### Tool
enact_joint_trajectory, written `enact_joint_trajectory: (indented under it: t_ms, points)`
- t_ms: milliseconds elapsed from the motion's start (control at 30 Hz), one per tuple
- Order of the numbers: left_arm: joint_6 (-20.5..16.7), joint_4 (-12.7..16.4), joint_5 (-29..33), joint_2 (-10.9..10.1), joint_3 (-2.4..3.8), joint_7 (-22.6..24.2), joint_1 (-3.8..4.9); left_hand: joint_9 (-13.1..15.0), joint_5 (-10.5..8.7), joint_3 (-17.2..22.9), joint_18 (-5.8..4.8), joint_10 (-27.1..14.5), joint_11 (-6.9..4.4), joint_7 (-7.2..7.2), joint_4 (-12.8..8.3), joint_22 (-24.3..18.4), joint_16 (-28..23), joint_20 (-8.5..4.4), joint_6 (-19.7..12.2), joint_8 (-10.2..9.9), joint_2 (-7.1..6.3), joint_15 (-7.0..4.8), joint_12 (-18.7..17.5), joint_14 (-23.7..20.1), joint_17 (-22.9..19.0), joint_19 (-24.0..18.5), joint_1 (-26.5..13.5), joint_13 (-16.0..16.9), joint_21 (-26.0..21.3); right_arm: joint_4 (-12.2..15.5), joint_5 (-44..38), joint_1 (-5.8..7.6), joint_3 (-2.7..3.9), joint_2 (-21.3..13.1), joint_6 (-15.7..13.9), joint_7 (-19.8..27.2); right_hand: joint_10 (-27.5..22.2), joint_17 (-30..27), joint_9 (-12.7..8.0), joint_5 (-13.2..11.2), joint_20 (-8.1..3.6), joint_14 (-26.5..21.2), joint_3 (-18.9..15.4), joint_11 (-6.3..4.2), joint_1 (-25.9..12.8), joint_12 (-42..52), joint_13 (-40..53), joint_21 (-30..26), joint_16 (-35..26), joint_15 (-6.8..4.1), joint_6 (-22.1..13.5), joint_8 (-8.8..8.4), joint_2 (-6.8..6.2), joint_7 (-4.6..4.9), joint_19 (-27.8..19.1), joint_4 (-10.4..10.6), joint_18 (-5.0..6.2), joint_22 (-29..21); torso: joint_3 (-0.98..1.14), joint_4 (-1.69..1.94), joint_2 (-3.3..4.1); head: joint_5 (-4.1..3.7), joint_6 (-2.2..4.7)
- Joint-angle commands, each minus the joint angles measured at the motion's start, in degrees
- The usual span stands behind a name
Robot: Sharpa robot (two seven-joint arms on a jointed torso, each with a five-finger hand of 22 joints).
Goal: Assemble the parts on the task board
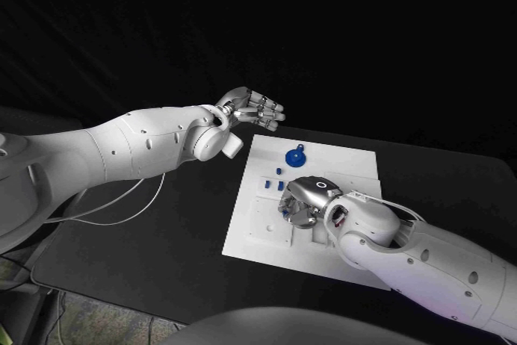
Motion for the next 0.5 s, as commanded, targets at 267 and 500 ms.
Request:
enact_joint_trajectory:
  t_ms: [267, 500]
  points:
    - [1.46, 0.01, 0.34, 0.21, 0.04, 0.38, -0.02, 0.01, -0.17, 0.03, 0.15, -0.32, 0.14, 0.23, 0.43, -0.14, -0.15, 0.07, -0.28, -0.07, -0.40, -0.08, -0.05, -0.48, 0.05, -0.12, -0.10, 0.02, 0.37, -0.02, -0.69, -0.18, -0.10, 0.50, 4.83, -0.59, -0.11, -0.19, -0.13, 0.37, 0.06, -0.09, -1.35, 0.08, -0.20, 0.28, -0.03, -0.96, -0.22, -0.24, -0.04, 0.16, 0.62, 0.03, 0.34, -0.34, 0.41, 0.66, -0.03, 0.03, 0.01, -0.30, -0.01]
    - [1.72, -0.14, 0.34, 0.22, 0.04, 0.42, -0.05, 0.01, -0.17, 0.03, 0.15, -0.32, 0.14, 0.23, 0.43, -0.14, -0.15, 0.07, -0.28, -0.07, -0.40, -0.08, -0.05, -0.48, 0.05, -0.12, -0.10, 0.02, 0.37, -0.38, 0.09, -0.18, -0.10, 0.34, 3.46, -0.78, -6.88, -0.22, -1.73, 1.88, 0.64, -0.30, -1.97, 2.27, 0.13, 0.19, -0.33, -0.99, -0.26, 0.96, -5.05, -0.04, -1.61, 1.49, -0.24, -1.14, 1.13, 1.49, 0.00, -0.03, 0.02, -0.50, 0.16]
